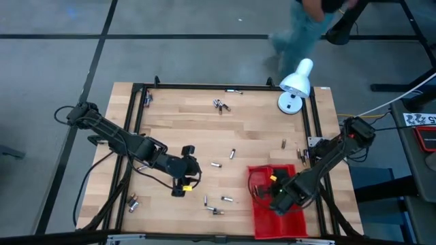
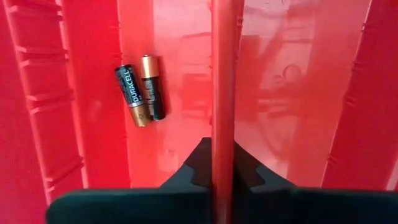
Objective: Sort batteries
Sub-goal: Adjust the red bins
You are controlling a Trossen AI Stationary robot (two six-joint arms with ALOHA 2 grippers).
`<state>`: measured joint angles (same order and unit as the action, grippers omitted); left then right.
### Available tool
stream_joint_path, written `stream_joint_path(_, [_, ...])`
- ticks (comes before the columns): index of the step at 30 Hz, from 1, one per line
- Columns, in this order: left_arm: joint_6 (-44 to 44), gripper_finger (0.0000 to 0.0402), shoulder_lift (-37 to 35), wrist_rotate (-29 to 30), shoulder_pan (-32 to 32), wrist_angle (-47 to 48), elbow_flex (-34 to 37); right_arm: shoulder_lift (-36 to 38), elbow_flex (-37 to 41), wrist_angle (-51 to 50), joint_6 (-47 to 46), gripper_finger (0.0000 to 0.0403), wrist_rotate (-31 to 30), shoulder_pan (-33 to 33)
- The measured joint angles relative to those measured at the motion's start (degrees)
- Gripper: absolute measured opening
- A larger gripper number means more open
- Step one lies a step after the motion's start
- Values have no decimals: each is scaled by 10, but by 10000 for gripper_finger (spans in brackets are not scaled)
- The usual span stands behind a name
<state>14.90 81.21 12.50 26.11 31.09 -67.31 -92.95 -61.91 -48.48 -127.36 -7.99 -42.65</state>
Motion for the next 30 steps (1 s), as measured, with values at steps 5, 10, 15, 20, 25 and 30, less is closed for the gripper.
stream_joint_path(5, [10, 137, 0, -16, 0, 0, 0, 0, 0, 24, 4, 14, -26, 7])
stream_joint_path(10, [18, 137, -3, -30, 0, 2, 0, 0, 0, 38, 13, 15, -44, 8])
stream_joint_path(15, [-49, 137, -7, -50, 0, 45, 0, -19, -1, 55, -2, 17, -28, 21])
stream_joint_path(20, [-120, 137, -40, -95, -13, 112, -1, -45, -12, 60, -5, 18, 23, 43])
stream_joint_path(25, [-151, 137, -74, -94, -18, 155, -1, -55, -45, 29, -9, 18, 26, 54])
stream_joint_path(30, [-170, 137, -91, -94, -17, 164, -1, -58, -63, 12, 3, 39, 21, 60])
